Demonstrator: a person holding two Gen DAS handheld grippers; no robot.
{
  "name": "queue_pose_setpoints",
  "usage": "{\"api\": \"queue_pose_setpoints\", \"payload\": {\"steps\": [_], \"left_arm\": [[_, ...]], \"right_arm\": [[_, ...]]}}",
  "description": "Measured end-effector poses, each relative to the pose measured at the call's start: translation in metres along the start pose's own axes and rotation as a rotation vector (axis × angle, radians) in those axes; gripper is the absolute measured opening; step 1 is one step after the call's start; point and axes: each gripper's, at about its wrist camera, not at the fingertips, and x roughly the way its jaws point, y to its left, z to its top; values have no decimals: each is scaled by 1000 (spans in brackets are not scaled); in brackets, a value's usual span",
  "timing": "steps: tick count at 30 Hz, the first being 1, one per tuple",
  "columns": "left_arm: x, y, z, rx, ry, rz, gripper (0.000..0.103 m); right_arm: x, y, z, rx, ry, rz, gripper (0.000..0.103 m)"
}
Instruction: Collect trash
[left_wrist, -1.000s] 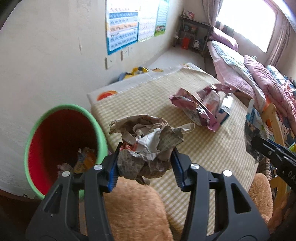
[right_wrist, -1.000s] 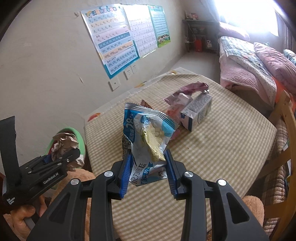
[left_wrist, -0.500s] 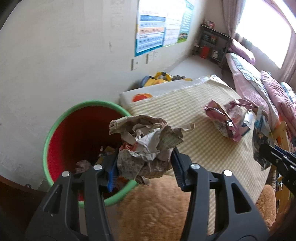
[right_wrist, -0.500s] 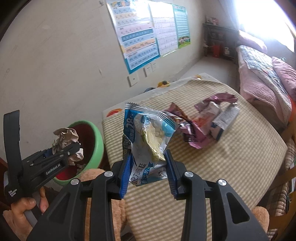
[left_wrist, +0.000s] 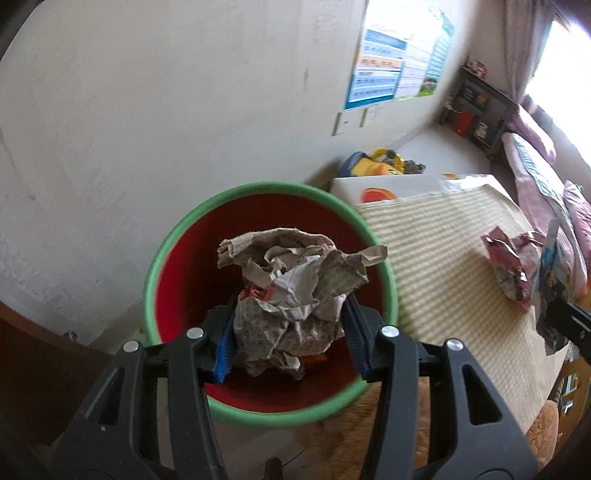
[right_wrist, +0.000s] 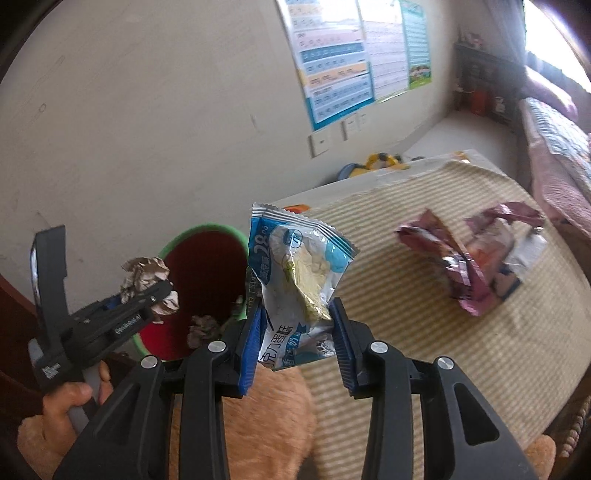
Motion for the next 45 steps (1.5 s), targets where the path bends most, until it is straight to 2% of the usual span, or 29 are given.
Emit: {"api": "queue_pose_setpoints", "payload": {"steps": [6, 12, 13, 16, 20, 22, 25, 28, 31, 34, 38, 40, 42, 45], "left_arm": [[11, 29, -5, -49, 30, 33, 47], [21, 47, -9, -81, 56, 52, 52], [23, 48, -10, -85, 59, 54, 55], [26, 55, -12, -105, 67, 60, 68], [27, 60, -14, -126, 66, 65, 79], [26, 60, -15, -130, 66, 61, 80], [26, 55, -14, -113, 69, 55, 80], [26, 53, -14, -109, 68, 50, 80], [26, 51, -14, -106, 71, 45, 80], [27, 44, -15, -91, 77, 43, 80], [26, 32, -16, -67, 81, 30, 80], [23, 25, -16, -48, 79, 25, 80], [20, 16, -15, -23, 74, 23, 80], [13, 5, -15, 3, 68, 20, 80]], "right_arm": [[27, 32, 14, -27, 47, 83, 36], [54, 60, 26, -47, 91, 148, 37], [57, 62, 27, -45, 94, 157, 41], [65, 69, 32, -27, 96, 196, 67], [70, 73, 34, -1, 115, 246, 73], [67, 71, 34, 3, 113, 240, 74], [56, 57, 36, 3, 63, 167, 74], [41, 10, 38, 63, -9, 16, 74], [24, -71, 39, 196, -75, -227, 74], [9, -149, 33, 352, -106, -418, 75], [7, -224, 26, 527, -62, -496, 77], [11, -242, 24, 568, -42, -493, 79], [22, -253, 25, 576, -16, -480, 85], [38, -263, 22, 577, 27, -457, 86]]}}
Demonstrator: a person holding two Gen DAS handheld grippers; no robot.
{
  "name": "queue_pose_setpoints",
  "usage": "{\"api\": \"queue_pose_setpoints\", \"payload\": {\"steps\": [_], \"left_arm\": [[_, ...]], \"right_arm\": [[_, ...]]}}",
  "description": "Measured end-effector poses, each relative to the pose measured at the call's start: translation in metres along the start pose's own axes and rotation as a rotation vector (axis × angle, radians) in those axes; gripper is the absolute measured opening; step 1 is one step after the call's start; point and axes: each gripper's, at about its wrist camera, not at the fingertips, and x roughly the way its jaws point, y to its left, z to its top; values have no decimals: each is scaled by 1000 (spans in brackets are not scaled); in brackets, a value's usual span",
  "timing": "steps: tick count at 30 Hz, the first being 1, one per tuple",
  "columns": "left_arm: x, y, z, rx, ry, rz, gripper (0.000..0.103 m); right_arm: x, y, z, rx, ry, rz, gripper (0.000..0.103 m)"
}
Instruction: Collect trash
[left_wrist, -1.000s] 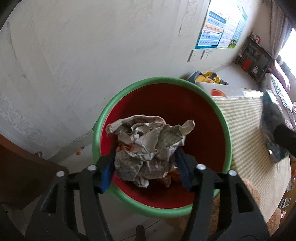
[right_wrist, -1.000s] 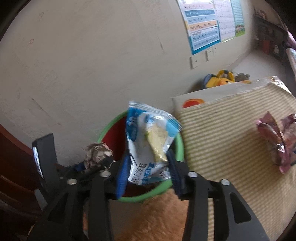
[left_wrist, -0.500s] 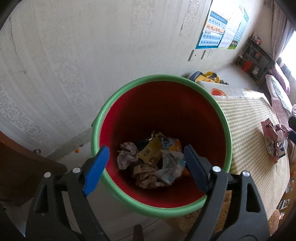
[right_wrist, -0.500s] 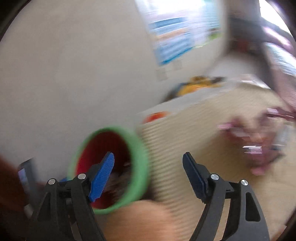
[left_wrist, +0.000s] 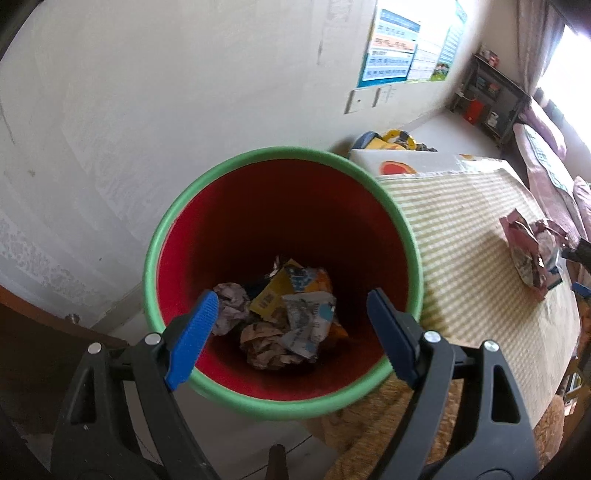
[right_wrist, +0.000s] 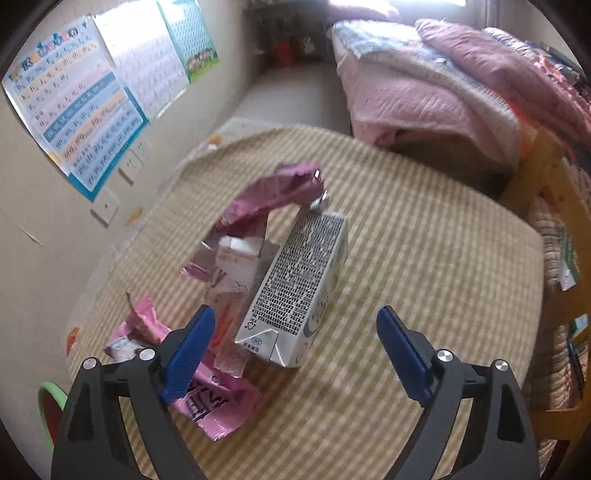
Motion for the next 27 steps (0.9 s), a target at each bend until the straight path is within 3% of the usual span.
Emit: {"api": "queue_pose_setpoints", "payload": {"steps": [1, 3, 5, 7, 12, 15, 19, 23, 27], "left_arm": [[-2, -3, 0, 8, -2, 1, 80], [-6, -11, -1, 33, -4, 6, 80], [-9, -18, -3, 49, -6, 5, 80], [-12, -28, -3, 67, -7, 5, 80], [-19, -70, 0, 130, -15, -48, 80], [-21, -108, 2, 170, -4, -129, 80], [-12, -178, 2, 236, 34, -253, 80], [10, -246, 4, 280, 43, -272, 80], [30, -292, 12, 251, 52, -256, 80]], "right_arm": [[6, 0, 0, -10, 12, 2, 85], [14, -2, 0, -18, 30, 2, 73], [13, -7, 0, 6, 44, 94, 49], [4, -6, -2, -7, 39, 89, 44], [-32, -14, -24, -64, 7, 193, 42], [-56, -28, -55, -97, 9, 236, 42], [-72, -46, -100, -124, 46, 230, 42], [-73, -65, -139, -106, 96, 247, 42], [-77, -64, -139, -127, 84, 246, 45]]}}
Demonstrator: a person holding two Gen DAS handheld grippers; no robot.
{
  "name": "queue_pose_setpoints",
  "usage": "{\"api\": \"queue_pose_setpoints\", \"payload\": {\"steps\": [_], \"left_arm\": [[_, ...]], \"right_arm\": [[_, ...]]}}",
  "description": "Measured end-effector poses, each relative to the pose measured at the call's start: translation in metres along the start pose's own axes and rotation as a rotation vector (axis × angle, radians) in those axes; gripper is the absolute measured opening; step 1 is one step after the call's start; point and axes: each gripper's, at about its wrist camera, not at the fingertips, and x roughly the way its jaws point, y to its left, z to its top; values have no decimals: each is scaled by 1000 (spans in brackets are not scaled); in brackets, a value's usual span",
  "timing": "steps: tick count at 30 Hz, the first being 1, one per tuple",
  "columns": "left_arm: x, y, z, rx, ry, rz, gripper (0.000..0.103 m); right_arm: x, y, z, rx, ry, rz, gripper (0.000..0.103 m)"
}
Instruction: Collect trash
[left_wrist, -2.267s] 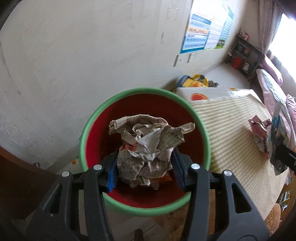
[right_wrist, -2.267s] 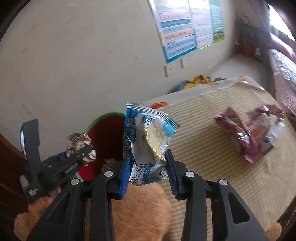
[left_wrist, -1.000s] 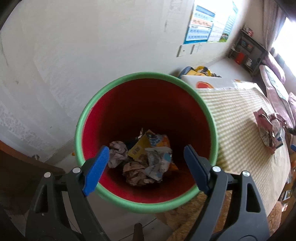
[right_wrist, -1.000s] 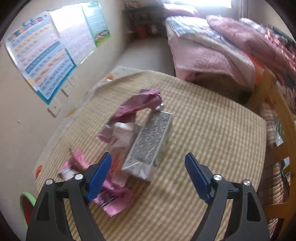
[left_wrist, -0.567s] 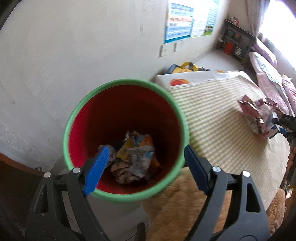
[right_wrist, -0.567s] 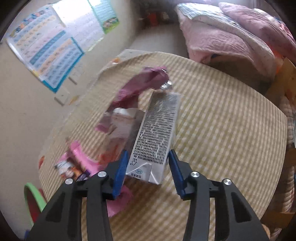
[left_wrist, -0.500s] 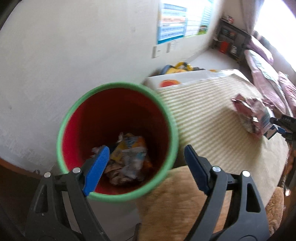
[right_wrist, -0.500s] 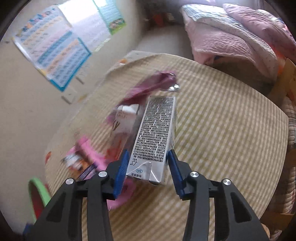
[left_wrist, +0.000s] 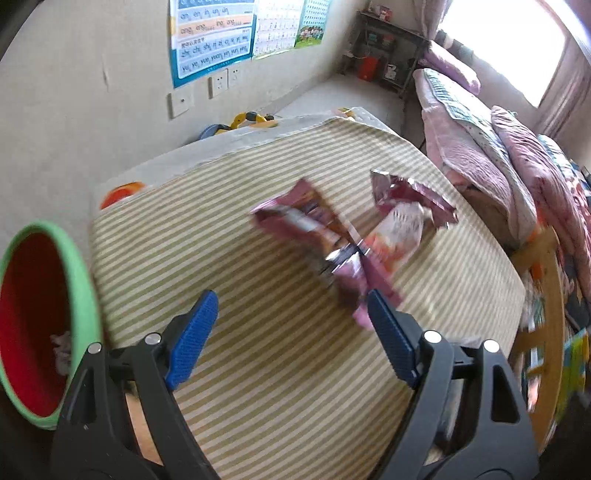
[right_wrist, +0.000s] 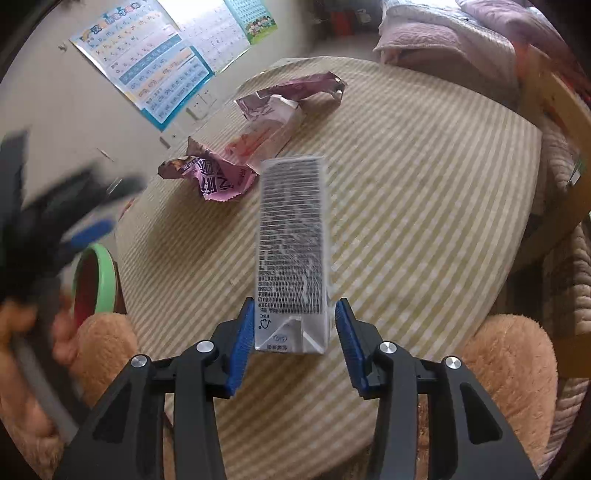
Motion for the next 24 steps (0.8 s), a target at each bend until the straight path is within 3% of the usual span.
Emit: {"api": "queue_pose_setpoints", "payload": {"steps": [4, 8, 10, 21, 23, 24], "left_arm": [[28, -22, 16, -17, 21, 23, 80], [58, -26, 21, -46, 83, 74, 80], [66, -24, 22, -73, 102, 65, 80], [76, -40, 33, -37, 82, 90, 80], [76, -38, 33, -44, 83, 80, 71], [76, -36, 32, -50, 88, 75, 57]], "right_arm": [[-2, 1, 0, -15, -25, 0, 55], [-3, -2, -2, -23, -43, -8, 59], [-4, -4, -1, -24, -48, -5, 60], [-4, -8, -2, -9, -51, 15, 62], [-3, -9, -2, -8, -50, 18, 62], [-3, -9, -2, -8, -49, 19, 62]]}}
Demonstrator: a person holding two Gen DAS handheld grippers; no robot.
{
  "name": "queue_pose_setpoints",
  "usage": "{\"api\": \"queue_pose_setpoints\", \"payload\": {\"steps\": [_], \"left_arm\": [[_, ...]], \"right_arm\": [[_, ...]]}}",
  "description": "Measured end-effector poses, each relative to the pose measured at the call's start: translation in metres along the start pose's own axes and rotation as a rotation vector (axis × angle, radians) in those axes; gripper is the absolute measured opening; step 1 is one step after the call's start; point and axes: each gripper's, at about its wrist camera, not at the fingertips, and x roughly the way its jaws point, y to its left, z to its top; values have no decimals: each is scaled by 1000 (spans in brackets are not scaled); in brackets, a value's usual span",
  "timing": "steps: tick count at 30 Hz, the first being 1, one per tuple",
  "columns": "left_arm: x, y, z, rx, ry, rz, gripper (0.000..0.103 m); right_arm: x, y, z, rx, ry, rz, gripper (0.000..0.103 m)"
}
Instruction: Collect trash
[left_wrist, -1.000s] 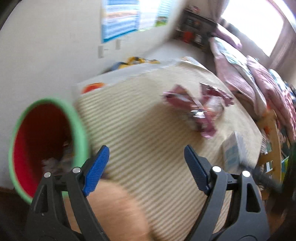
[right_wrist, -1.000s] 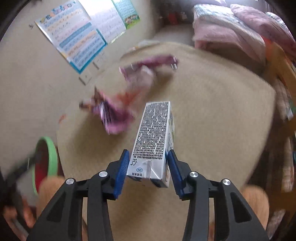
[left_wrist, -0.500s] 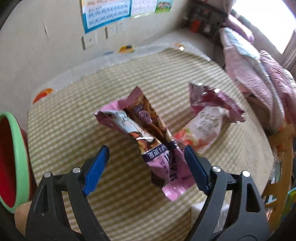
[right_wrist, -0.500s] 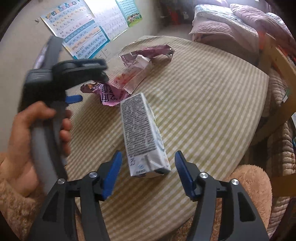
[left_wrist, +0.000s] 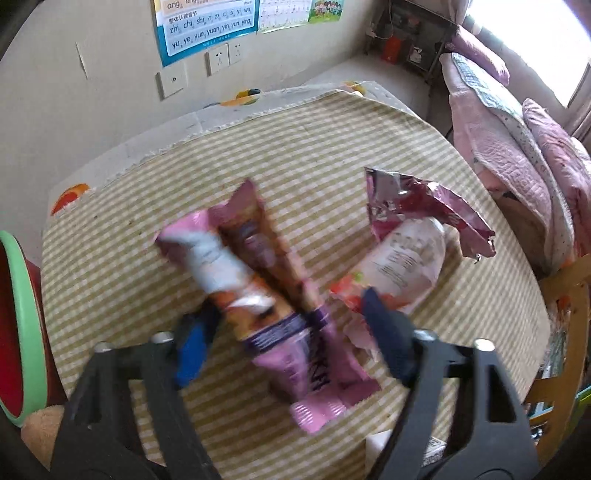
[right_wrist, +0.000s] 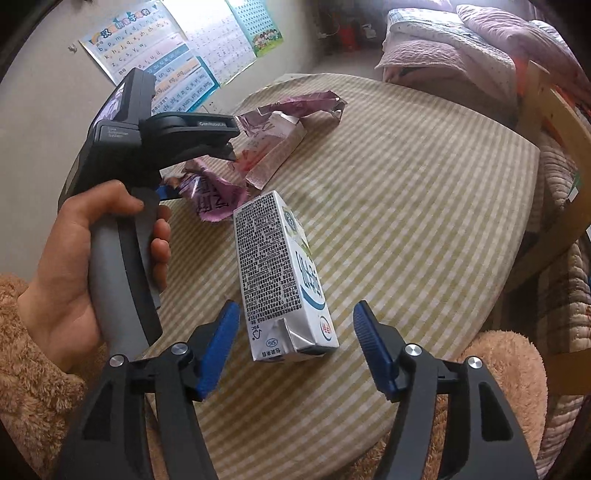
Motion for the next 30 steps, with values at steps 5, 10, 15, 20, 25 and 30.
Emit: {"api": "queue_pose_setpoints", "payload": {"steps": [5, 10, 15, 20, 25, 30], "left_arm": [[1, 5, -5, 24, 37, -21, 39], [-18, 15, -10, 52, 59, -71, 35], [-38, 30, -31, 130, 101, -100, 35], [-37, 36, -61, 211, 143, -68, 35], [-32, 33, -68, 222, 133, -49, 44], [-32, 27, -61, 209, 85, -36, 63]], "right_arm": [[1, 0, 0, -6, 1, 0, 62], [1, -2, 0, 3, -1, -1, 62], [2, -2, 0, 4, 3, -5, 62], [5, 0, 0, -3, 9, -11, 62], [6, -1, 0, 8, 5, -10, 63], [7, -3, 0, 14, 6, -3, 64]]}}
